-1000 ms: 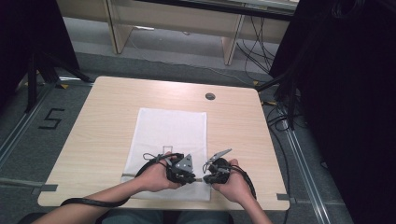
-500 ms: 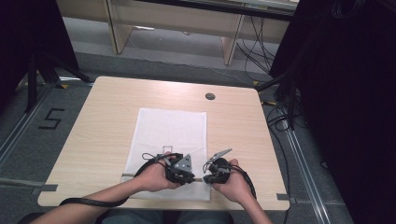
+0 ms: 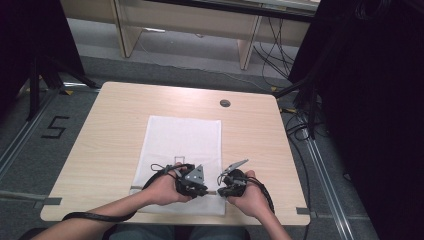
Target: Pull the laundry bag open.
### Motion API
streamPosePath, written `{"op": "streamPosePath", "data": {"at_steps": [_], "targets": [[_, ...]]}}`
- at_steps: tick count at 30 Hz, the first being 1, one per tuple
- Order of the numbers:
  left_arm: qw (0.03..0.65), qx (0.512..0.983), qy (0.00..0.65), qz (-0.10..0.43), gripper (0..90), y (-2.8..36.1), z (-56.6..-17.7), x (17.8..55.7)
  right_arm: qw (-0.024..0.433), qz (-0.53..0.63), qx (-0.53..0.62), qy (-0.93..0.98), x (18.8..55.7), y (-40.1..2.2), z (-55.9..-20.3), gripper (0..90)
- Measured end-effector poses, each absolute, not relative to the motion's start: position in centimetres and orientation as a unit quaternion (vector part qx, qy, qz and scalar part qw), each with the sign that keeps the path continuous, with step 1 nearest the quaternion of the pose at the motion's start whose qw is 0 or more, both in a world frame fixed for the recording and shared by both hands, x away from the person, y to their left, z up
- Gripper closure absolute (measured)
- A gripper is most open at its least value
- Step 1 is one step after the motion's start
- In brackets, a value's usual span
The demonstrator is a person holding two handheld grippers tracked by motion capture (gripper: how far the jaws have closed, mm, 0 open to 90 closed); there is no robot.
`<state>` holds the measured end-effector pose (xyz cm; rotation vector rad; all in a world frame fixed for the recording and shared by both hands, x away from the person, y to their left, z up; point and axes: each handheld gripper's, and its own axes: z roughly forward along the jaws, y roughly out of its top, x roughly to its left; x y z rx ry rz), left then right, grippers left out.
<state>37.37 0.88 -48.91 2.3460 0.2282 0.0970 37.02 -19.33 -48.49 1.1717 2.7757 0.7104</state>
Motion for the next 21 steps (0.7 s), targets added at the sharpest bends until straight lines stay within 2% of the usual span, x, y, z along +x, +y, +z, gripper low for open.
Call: {"op": "streamPosePath", "data": {"at_steps": [21], "targets": [[0.382,0.919,0.086,0.043,81.6,1.34,-48.77,37.29,0.023,0.23,0.377,0.897,37.01,-19.33,-48.48,90.0]]}}
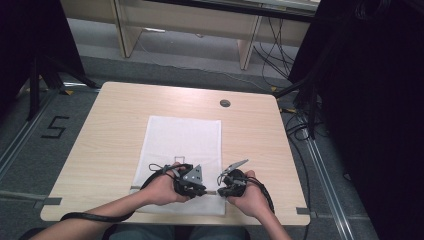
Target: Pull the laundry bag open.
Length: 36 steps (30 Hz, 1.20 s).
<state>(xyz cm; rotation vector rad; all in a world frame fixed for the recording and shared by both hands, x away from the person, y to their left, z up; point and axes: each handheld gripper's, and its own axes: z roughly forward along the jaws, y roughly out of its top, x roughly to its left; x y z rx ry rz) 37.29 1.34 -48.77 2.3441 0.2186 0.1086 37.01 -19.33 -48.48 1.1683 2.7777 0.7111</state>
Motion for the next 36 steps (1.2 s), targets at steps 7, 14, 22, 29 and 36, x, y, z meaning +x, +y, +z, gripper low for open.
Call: {"op": "streamPosePath", "data": {"at_steps": [7,14,22,29,36], "targets": [[0.383,0.918,0.089,0.042,81.6,1.7,-48.7,37.3,0.022,0.23,0.377,0.897,37.0,-19.3,-48.5,90.0],[0.384,0.919,0.085,0.043,81.6,2.0,-48.6,37.3,0.023,0.23,0.378,0.897,37.0,-19.3,-48.5,90.0],[0.38,0.92,0.086,0.044,81.6,2.0,-48.6,37.2,0.022,0.23,0.377,0.897,37.0,-19.3,-48.5,90.0],[0.388,0.916,0.093,0.039,81.6,2.3,-48.7,37.1,0.026,0.232,0.368,0.9,37.1,-19.3,-48.5,90.0],[0.382,0.919,0.087,0.042,81.6,2.7,-48.5,37.2,0.026,0.232,0.368,0.9,37.1,-19.3,-48.5,90.0]]}}
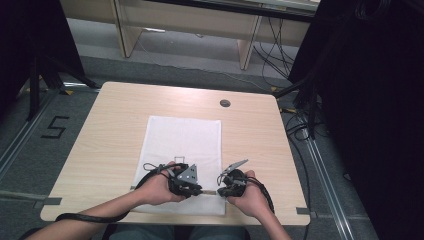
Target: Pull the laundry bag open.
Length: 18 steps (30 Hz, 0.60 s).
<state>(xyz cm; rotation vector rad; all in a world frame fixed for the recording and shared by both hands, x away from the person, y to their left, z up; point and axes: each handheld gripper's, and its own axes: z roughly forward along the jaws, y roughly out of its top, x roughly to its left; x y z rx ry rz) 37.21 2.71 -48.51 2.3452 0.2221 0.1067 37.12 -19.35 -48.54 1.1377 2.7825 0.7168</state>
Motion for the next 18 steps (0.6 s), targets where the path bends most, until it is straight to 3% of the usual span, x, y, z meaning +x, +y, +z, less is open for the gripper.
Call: {"op": "streamPosePath", "data": {"at_steps": [18], "targets": [[0.389,0.915,0.096,0.038,81.5,3.24,-48.56,37.13,0.021,0.23,0.378,0.897,37.01,-19.3,-48.49,90.0]]}}
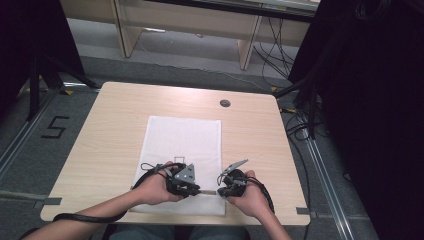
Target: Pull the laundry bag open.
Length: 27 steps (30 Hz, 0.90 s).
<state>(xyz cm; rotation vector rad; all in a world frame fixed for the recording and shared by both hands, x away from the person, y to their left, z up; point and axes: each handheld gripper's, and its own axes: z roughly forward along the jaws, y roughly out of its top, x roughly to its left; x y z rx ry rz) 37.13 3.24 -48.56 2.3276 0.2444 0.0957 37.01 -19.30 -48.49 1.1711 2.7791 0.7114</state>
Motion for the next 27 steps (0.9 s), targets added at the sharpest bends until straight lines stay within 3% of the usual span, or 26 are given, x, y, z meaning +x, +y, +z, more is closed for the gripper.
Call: {"op": "streamPosePath", "data": {"at_steps": [27], "targets": [[0.387,0.916,0.099,0.036,81.6,4.19,-48.34,37.1,0.021,0.23,0.378,0.897,37.01,-19.28,-48.5,90.0]]}}
